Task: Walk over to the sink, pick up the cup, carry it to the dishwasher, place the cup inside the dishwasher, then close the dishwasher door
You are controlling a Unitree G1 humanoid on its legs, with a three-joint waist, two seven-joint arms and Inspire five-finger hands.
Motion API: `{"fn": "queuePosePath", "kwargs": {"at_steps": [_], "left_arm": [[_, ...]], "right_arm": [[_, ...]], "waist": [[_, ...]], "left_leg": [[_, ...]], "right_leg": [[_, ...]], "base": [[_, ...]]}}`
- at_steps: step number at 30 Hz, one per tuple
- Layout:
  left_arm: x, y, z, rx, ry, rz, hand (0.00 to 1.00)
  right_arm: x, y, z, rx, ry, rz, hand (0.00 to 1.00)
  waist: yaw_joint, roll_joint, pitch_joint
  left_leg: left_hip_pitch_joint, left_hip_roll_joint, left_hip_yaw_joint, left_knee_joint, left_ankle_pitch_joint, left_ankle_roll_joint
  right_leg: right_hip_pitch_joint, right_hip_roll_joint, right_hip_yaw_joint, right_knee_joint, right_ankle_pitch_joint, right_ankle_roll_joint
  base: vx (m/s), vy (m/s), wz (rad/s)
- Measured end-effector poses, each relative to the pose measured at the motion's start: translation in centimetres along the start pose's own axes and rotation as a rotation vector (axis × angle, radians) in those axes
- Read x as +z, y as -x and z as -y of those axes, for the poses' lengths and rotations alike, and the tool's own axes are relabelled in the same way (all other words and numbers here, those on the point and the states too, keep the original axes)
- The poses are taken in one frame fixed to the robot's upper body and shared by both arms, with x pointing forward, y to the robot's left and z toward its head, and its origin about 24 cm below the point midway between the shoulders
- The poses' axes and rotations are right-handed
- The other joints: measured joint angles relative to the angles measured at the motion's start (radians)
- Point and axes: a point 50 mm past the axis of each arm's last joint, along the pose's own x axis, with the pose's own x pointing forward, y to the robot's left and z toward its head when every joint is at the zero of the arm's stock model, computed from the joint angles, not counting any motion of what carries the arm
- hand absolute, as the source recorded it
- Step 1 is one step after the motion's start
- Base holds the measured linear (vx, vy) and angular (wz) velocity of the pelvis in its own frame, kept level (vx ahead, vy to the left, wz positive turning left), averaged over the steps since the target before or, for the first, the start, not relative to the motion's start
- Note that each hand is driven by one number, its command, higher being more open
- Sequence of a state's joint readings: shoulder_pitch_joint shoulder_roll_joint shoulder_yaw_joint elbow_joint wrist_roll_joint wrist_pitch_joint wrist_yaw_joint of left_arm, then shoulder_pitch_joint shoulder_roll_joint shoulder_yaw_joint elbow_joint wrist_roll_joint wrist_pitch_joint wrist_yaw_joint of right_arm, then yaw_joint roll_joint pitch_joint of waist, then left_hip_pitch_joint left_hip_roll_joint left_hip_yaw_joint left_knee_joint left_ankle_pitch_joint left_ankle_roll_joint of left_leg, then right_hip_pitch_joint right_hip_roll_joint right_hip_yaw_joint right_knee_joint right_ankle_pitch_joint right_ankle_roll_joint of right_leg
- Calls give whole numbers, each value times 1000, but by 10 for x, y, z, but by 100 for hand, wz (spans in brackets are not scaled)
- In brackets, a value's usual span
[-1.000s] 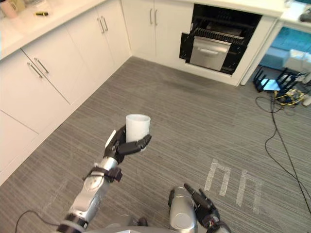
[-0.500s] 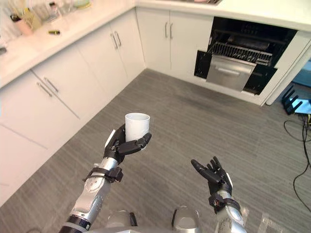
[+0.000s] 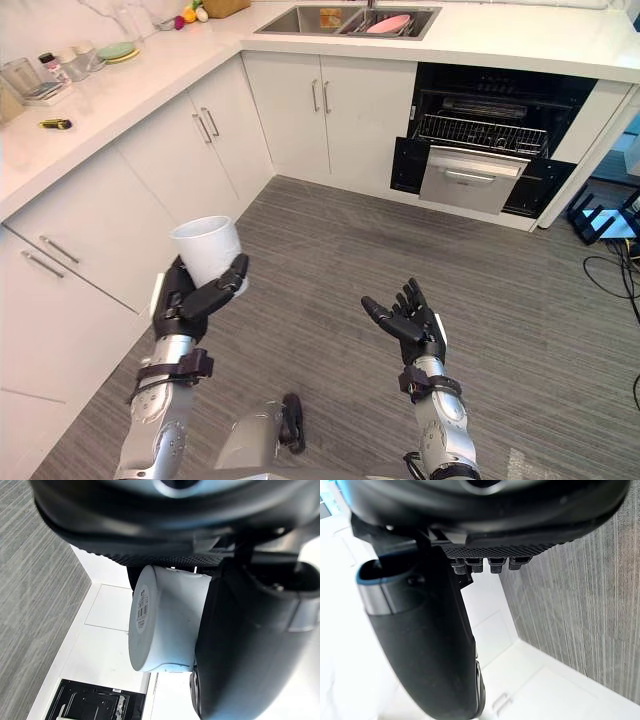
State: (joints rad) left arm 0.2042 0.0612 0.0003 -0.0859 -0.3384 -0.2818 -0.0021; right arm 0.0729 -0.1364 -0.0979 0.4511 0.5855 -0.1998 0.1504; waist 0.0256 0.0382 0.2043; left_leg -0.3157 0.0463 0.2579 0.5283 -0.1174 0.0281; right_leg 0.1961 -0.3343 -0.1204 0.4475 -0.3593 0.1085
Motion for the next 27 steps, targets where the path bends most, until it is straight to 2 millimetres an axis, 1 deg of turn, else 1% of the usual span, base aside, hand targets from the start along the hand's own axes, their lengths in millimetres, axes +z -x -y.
{"fn": "queuePosePath", "kwargs": {"at_steps": [1, 2, 3, 4, 5, 6, 7, 8, 9, 10, 11, 12, 13, 14, 15, 16, 17, 18, 19, 20, 21, 22, 23, 24, 25, 26, 27], "left_arm": [[3, -2, 4, -16, -37, 20, 0], [8, -3, 5, -11, -115, 43, 0], [9, -3, 5, -2, -160, 53, 0], [12, -3, 4, 17, -226, 75, 0], [18, -5, 4, 39, -256, 117, 0], [20, -7, 4, 49, -262, 136, 0], [23, -10, 4, 68, -260, 160, 0], [25, -12, 4, 75, -258, 169, 0], [25, -13, 6, 80, -251, 178, 0], [25, -13, 9, 68, -245, 183, 0], [25, -13, 9, 65, -247, 189, 0], [28, -13, 8, 49, -260, 213, 0], [28, -13, 8, 45, -263, 215, 0], [27, -12, 8, 44, -261, 214, 0], [22, -11, 12, 48, -237, 198, 0], [20, -10, 19, 40, -208, 200, 0], [20, -10, 24, 28, -190, 209, 0], [20, -10, 28, 17, -184, 215, 0], [18, -11, 38, -20, -181, 215, 0], [17, -10, 43, -42, -186, 213, 0], [16, -9, 46, -55, -188, 211, 0], [15, -9, 51, -83, -193, 210, 0], [15, -9, 53, -98, -196, 211, 0], [14, -8, 54, -114, -203, 205, 0], [13, -7, 53, -122, -211, 195, 0], [13, -7, 51, -126, -206, 189, 0], [13, -7, 51, -128, -193, 188, 0]], "right_arm": [[0, 0, 2, -14, -17, 6, 100], [1, -1, 1, -19, -17, 9, 100], [0, -2, 0, -23, -11, 9, 100], [-2, -2, -1, -35, -10, 15, 100], [-3, -2, -4, -40, -16, 29, 100], [-3, -1, -6, -40, -19, 35, 100], [-4, 0, -8, -40, -27, 38, 100], [-5, 2, -8, -41, -32, 43, 100], [-4, 9, -8, -41, -36, 58, 100], [0, 16, -9, -35, -38, 82, 100], [2, 18, -10, -30, -39, 94, 100], [11, 22, -15, -4, -45, 146, 100], [15, 24, -16, 1, -44, 164, 100], [19, 26, -16, 5, -37, 186, 100], [27, 28, -11, 2, -16, 210, 100], [36, 31, -8, 0, -3, 246, 100], [44, 32, -8, 3, -1, 280, 100], [49, 32, -10, 5, -3, 303, 100], [58, 34, -12, 2, -8, 349, 100], [63, 35, -13, 5, -12, 373, 100], [67, 36, -15, 10, -12, 391, 100], [76, 37, -16, 17, -7, 436, 100], [79, 38, -18, 22, -10, 461, 100], [84, 40, -18, 16, -14, 492, 100], [84, 41, -18, 5, -29, 503, 100], [84, 41, -20, 8, -62, 508, 100], [84, 41, -21, 13, -81, 514, 100]], "waist": [[-9, -16, 0], [-14, -36, -2], [-16, -40, -4], [-26, -38, -6], [-44, -35, -6], [-52, -35, -6], [-71, -35, -6], [-77, -36, -5], [-83, -32, -1], [-83, -25, 3], [-83, -23, 4], [-83, -36, -2], [-84, -41, -5], [-89, -42, -6], [-103, -16, -19], [-106, 16, -40], [-112, 34, -52], [-120, 41, -55], [-130, 52, -61], [-129, 52, -61], [-129, 53, -62], [-125, 61, -67], [-124, 65, -70], [-125, 67, -69], [-122, 64, -68], [-116, 55, -63], [-108, 50, -61]], "left_leg": [[24, -28, 5, -5, -20, 15], [66, -56, 17, -16, -44, 35], [92, -66, 21, -30, -57, 43], [152, -76, 18, -75, -71, 54], [197, -77, -1, -106, -82, 63], [215, -75, -11, -117, -88, 64], [258, -71, -33, -141, -102, 62], [283, -69, -42, -153, -109, 59], [338, -58, -52, -173, -125, 50], [391, -42, -56, -181, -146, 30], [409, -34, -57, -181, -158, 23], [463, -28, -51, -180, -209, -10], [483, -31, -54, -177, -231, -20], [507, -30, -63, -170, -260, -29], [543, -12, -83, -165, -312, -19], [571, 14, -86, -174, -348, -3], [579, 24, -91, -158, -349, -4], [569, 40, -90, -110, -340, -14], [497, 93, -77, 101, -292, -27], [456, 125, -76, 230, -216, -67], [431, 144, -80, 312, -147, -96], [361, 181, -100, 476, -9, -150], [316, 196, -110, 573, 13, -175], [251, 225, -104, 712, 4, -159], [200, 255, -77, 784, -25, -113], [157, 275, -25, 755, -58, -71], [136, 284, 9, 710, -73, -53]], "right_leg": [[-74, -48, 4, 173, 52, 23], [-144, -96, 17, 334, 149, 27], [-167, -110, 25, 383, 218, 25], [-209, -115, 49, 462, 394, 11], [-279, -94, 65, 583, 322, -17], [-322, -77, 63, 638, 254, -37], [-398, -31, 52, 669, 171, -67], [-431, -8, 40, 648, 142, -76], [-476, 33, 3, 540, 112, -82], [-505, 71, -49, 365, 115, -80], [-513, 87, -72, 280, 127, -75], [-531, 131, -150, -46, 227, -59], [-532, 136, -169, -103, 246, -66], [-531, 147, -157, -104, 289, -96], [-537, 164, -135, -28, 325, -101], [-556, 183, -126, 51, 323, -105], [-566, 192, -128, 98, 304, -134], [-568, 196, -136, 126, 282, -162], [-553, 202, -159, 185, 201, -174], [-526, 212, -157, 209, 169, -179], [-507, 221, -156, 219, 144, -184], [-465, 240, -153, 218, 102, -196], [-441, 250, -149, 213, 79, -200], [-384, 271, -140, 188, 50, -207], [-304, 290, -128, 139, 41, -205], [-223, 297, -105, 77, 45, -198], [-194, 297, -87, 49, 48, -193]], "base": [[359, 222, 18], [359, 212, 7], [371, 181, -11], [396, 172, -4], [460, 166, 6], [439, 105, 27], [346, 34, 30], [360, -21, 37], [394, -61, 28], [413, -70, 20], [537, -98, 7], [475, -95, 3], [499, -114, 6], [457, -124, 18], [592, -155, 22], [722, -175, 27], [604, -130, 22], [606, -161, 26], [609, -172, 15], [612, -183, 3], [610, -148, -18], [605, -109, -19], [600, -88, -24], [592, -52, -29], [584, -33, -50], [676, -23, -56], [540, 9, -83]]}}
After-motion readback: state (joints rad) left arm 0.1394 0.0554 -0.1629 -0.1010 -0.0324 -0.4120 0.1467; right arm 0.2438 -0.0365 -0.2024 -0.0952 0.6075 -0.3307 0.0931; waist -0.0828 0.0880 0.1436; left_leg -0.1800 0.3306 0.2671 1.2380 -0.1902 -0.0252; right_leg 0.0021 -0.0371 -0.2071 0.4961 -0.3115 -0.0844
